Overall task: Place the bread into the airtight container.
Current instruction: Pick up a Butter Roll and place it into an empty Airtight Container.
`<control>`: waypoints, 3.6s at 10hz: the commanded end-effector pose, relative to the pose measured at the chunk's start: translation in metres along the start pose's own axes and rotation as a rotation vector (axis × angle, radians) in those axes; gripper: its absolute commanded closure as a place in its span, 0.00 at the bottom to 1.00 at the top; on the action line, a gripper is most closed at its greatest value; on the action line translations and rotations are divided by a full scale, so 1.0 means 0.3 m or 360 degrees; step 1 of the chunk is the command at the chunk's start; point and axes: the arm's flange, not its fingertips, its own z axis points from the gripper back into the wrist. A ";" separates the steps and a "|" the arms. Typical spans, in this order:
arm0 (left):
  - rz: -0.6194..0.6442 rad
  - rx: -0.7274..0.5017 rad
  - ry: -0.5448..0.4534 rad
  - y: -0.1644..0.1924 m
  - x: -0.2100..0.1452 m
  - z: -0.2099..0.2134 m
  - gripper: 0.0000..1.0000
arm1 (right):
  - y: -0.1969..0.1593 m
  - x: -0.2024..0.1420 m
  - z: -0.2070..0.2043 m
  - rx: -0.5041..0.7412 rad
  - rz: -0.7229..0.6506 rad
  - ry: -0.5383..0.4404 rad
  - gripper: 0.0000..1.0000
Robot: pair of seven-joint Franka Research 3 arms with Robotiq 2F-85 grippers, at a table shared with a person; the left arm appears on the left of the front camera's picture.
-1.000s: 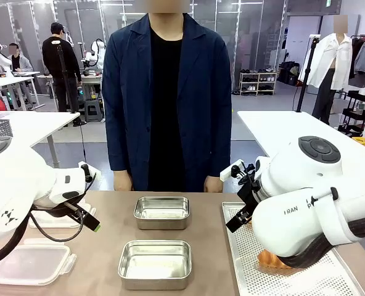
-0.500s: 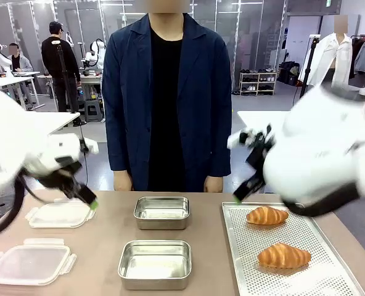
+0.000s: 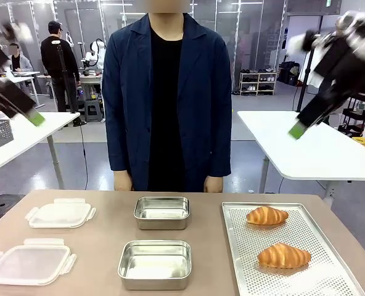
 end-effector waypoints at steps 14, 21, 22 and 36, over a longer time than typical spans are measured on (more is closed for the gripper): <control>0.0042 0.0097 -0.0195 -0.003 -0.045 0.467 0.00 | 0.069 -0.171 0.508 -0.0118 -0.0018 -0.0165 0.00; 0.0042 0.0097 -0.0195 -0.003 -0.045 0.467 0.00 | -0.024 -0.141 0.183 -0.0092 0.1118 0.0165 0.00; 0.0042 0.0097 -0.0195 -0.003 -0.045 0.467 0.00 | -0.017 -0.146 0.065 -0.0047 0.1214 0.0252 0.00; 0.0042 0.0097 -0.0195 -0.003 -0.045 0.467 0.00 | -0.032 -0.291 -0.705 0.0317 0.1124 0.0510 0.00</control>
